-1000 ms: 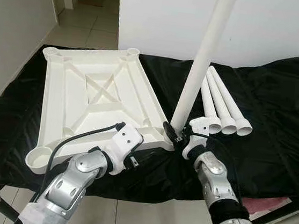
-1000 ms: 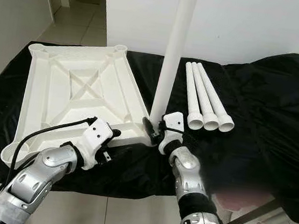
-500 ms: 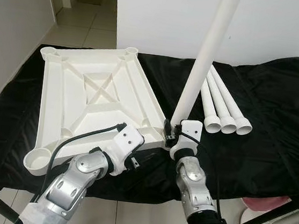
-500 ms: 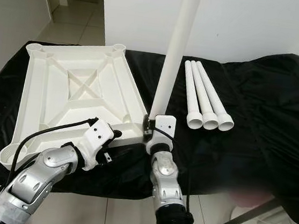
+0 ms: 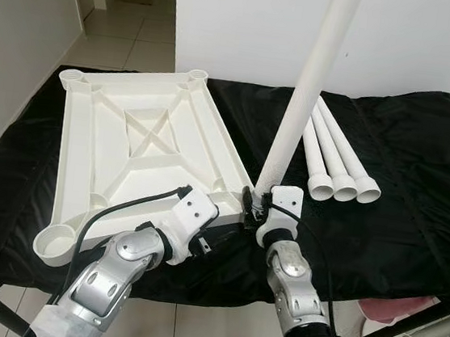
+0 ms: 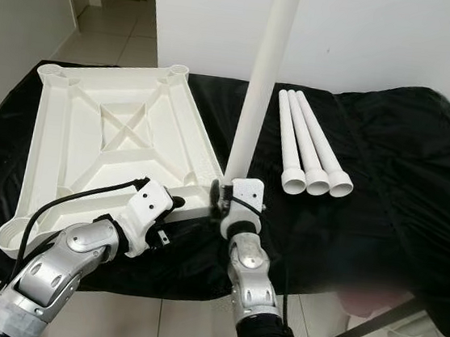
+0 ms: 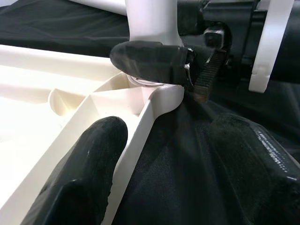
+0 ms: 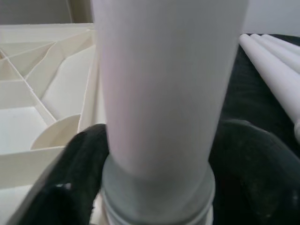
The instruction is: Building children table
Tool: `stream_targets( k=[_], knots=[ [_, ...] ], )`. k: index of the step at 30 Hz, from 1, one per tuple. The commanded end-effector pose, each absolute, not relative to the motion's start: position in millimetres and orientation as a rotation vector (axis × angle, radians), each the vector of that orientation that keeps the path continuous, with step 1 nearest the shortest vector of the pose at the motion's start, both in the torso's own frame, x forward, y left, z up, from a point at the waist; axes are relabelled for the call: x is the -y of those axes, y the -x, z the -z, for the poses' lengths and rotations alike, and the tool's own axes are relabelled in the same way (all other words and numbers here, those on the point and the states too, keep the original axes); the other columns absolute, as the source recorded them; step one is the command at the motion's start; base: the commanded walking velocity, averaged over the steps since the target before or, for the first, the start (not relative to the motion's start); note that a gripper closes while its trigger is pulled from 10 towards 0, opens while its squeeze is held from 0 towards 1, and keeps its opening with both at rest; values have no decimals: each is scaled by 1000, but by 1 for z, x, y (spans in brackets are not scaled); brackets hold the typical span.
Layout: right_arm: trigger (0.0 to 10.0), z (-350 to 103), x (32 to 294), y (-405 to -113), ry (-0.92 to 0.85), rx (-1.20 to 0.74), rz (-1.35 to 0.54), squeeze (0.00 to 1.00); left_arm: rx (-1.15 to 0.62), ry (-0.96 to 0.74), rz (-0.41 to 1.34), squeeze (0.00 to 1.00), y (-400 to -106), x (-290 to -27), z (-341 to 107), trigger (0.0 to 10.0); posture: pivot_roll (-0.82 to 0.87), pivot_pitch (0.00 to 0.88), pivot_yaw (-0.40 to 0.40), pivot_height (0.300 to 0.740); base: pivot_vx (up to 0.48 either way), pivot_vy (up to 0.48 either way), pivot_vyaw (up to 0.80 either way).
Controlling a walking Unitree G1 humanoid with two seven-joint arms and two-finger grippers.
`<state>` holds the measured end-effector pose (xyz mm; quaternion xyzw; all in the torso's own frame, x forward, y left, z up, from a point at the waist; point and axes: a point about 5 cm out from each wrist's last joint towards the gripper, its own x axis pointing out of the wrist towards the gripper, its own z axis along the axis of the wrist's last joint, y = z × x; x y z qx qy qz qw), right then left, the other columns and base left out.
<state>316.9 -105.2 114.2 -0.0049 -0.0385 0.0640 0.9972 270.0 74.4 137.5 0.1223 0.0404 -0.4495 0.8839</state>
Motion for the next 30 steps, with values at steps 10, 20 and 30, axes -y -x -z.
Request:
stream_targets(
  k=[10,20,30],
  knots=[
    [10000,-112,104,-313,20,73,-208,0,-78,-254,939,0,-271,-72,-138,10000,-9,9,-10,740,0,0,0],
    [10000,-114,106,-313,20,83,-222,0,-75,-260,940,0,-273,-71,-139,10000,-21,5,-2,740,0,0,0],
    [10000,-118,104,-315,33,100,-308,0,-64,-258,939,0,-276,-71,-141,10000,-20,0,-5,740,0,0,0]
  ],
)
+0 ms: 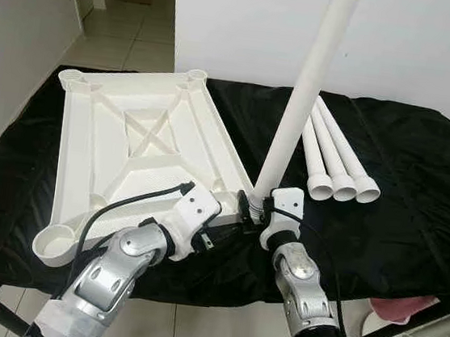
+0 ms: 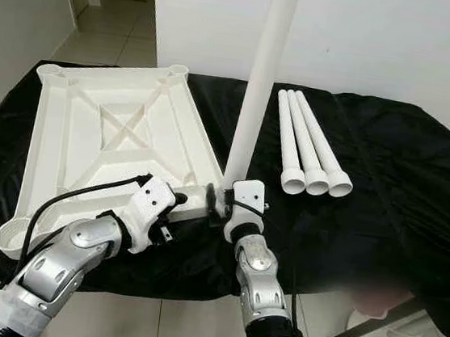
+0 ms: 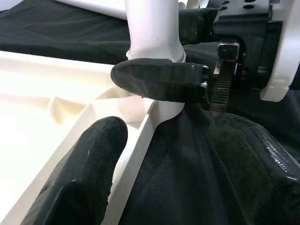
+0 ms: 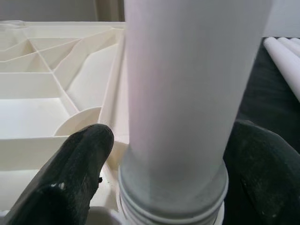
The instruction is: Building children table
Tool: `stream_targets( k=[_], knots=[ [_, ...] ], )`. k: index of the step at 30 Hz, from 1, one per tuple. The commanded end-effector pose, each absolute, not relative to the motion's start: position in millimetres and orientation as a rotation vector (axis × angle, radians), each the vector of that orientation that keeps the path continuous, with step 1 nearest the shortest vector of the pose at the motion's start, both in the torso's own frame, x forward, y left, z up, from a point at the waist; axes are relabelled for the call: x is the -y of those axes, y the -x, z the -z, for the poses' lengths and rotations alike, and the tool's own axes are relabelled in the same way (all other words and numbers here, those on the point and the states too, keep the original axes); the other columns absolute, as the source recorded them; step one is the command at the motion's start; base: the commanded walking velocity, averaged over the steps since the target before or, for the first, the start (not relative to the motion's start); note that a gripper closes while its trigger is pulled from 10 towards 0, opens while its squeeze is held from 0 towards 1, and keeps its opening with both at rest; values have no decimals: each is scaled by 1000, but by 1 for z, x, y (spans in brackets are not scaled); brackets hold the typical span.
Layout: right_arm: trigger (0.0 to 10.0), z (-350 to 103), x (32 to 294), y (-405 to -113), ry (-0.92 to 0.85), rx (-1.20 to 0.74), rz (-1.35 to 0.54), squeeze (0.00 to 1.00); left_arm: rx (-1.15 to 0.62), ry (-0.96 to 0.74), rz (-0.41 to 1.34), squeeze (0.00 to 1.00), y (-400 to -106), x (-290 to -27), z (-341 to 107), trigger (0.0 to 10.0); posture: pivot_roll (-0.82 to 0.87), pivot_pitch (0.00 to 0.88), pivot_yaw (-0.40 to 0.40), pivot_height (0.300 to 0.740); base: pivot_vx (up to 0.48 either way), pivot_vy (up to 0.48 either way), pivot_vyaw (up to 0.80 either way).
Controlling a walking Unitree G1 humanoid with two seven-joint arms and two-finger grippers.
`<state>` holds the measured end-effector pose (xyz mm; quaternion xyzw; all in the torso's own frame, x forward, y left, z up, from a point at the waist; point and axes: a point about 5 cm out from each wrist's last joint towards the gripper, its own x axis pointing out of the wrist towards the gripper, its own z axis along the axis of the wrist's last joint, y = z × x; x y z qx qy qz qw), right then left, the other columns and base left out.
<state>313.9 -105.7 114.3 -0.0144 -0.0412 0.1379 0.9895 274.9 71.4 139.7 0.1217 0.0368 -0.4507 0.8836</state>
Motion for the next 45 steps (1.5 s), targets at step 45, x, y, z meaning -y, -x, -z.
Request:
stream_targets(
  k=[45],
  knots=[
    [10000,-119,120,-343,170,108,-595,0,-77,-260,943,0,-269,-71,-136,10000,18,0,-20,740,0,0,0]
  ],
)
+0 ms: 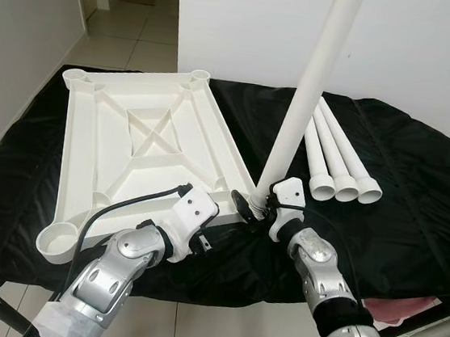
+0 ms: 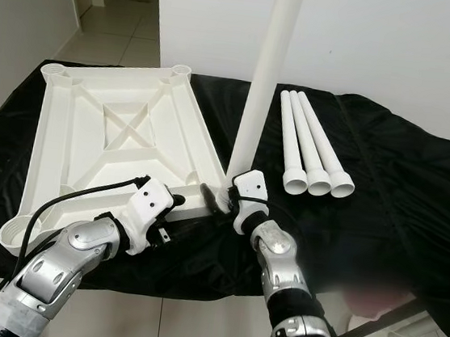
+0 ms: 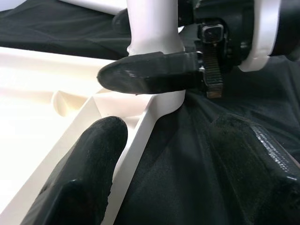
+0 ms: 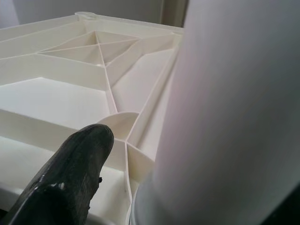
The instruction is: Building children table
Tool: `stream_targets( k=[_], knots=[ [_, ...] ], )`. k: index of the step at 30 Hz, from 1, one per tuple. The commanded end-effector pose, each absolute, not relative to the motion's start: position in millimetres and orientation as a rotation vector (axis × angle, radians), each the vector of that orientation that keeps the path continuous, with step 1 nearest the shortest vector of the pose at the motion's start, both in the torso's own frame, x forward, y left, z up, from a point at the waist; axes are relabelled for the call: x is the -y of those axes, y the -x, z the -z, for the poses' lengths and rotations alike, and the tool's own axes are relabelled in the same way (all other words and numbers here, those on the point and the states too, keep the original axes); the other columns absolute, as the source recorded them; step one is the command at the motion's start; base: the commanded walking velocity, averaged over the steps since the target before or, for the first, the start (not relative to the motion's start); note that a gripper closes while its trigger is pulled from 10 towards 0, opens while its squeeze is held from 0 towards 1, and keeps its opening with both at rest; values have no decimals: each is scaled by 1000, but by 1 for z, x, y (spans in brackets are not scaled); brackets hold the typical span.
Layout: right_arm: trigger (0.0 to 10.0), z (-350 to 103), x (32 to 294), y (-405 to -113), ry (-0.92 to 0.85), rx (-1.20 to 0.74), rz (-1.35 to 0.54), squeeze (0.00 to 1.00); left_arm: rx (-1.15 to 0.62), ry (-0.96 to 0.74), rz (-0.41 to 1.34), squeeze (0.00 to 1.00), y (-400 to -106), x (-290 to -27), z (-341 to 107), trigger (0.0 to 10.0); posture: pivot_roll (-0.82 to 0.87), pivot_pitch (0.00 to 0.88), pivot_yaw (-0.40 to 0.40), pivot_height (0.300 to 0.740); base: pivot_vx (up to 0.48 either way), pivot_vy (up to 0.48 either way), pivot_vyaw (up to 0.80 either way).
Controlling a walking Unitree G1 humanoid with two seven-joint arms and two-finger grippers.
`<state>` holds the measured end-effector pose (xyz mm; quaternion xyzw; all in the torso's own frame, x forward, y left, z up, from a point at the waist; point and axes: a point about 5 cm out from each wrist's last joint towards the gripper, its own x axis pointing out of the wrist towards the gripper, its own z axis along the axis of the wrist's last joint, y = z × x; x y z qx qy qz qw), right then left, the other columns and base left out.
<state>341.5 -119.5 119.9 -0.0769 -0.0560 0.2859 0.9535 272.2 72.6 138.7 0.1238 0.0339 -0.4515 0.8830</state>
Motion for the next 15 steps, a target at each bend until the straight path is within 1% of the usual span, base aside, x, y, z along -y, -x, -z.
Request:
stream_targets(
  k=[1,12,13,15],
  knots=[
    [10000,-120,120,-344,174,105,-600,0,-76,-261,943,0,-269,-71,-137,10000,21,0,-23,740,0,0,0],
    [10000,-123,117,-352,187,92,-618,0,-68,-262,926,0,-273,-71,-138,10000,27,0,-39,740,0,0,0],
    [4039,-120,118,-352,196,86,-617,0,-64,-259,920,0,-273,-71,-138,10000,27,0,-39,740,0,0,0],
    [4039,-120,118,-352,196,86,-617,0,-64,-259,920,0,-273,-71,-138,10000,27,0,-39,740,0,0,0]
  ],
)
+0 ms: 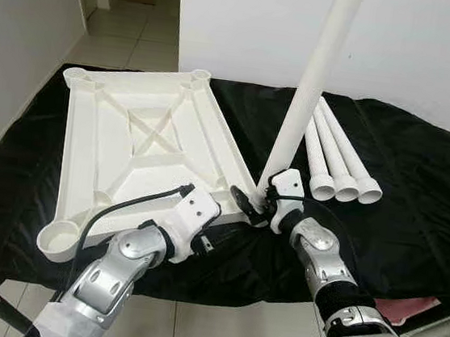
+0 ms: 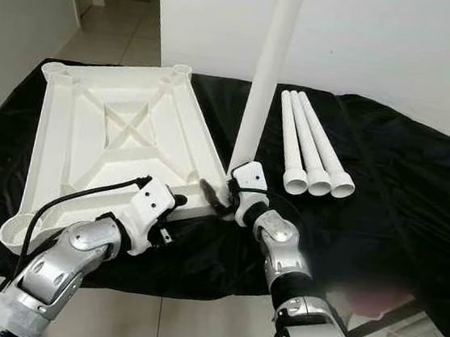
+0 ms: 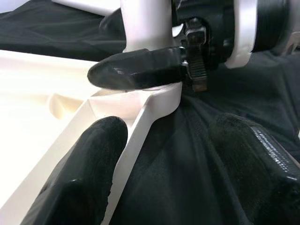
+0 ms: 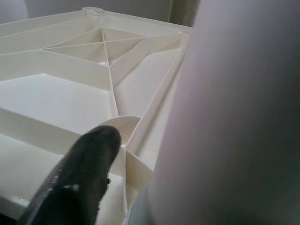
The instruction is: Building children table
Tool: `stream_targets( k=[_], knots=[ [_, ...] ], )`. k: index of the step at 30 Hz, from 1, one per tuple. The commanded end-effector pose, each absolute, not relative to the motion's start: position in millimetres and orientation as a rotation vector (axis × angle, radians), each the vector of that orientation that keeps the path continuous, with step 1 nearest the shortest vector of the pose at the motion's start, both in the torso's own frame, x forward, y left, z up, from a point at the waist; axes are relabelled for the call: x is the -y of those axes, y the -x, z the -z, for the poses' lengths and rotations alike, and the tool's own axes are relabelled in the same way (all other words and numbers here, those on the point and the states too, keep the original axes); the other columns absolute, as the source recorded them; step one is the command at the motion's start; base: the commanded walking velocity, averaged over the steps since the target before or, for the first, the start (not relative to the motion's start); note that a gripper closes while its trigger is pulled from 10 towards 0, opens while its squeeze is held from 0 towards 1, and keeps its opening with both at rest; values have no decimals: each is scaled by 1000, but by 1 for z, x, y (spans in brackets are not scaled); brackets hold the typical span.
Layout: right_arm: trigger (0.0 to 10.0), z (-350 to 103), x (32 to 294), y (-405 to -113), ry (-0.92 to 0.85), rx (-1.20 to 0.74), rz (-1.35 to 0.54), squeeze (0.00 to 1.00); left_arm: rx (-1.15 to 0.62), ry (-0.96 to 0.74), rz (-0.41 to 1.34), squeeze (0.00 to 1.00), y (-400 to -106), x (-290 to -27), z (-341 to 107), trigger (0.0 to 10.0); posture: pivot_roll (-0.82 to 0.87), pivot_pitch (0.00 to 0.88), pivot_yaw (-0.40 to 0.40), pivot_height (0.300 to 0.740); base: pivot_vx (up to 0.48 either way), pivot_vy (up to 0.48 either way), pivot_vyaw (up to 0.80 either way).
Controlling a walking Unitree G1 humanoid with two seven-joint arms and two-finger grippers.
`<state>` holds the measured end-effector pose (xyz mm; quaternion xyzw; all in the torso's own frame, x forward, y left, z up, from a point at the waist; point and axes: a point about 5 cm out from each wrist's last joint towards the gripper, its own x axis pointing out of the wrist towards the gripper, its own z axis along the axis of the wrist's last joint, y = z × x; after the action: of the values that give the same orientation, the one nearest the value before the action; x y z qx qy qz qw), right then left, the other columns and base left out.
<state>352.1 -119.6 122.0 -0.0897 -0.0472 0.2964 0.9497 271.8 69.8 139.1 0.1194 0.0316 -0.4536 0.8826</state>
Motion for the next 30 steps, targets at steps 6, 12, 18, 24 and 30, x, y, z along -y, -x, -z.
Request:
stream_targets(
  k=[6,12,18,24,30],
  knots=[
    [0,-112,122,-353,180,38,-582,0,-61,-263,909,0,-274,-72,-139,10000,37,0,-51,740,0,0,0],
    [10000,-103,121,-348,130,3,-548,0,-65,-266,903,0,-273,-73,-138,10000,34,0,-47,740,0,0,0],
    [10000,-95,118,-342,108,1,-469,0,-60,-267,900,0,-274,-73,-139,10000,33,0,-42,740,0,0,0],
    [10000,-96,116,-339,76,17,-335,0,-72,-273,907,0,-273,-75,-137,10000,23,0,-30,740,0,0,0],
    [10000,-97,115,-335,51,24,-223,0,-69,-274,919,0,-274,-73,-138,10000,17,0,-23,740,0,0,0]
  ],
)
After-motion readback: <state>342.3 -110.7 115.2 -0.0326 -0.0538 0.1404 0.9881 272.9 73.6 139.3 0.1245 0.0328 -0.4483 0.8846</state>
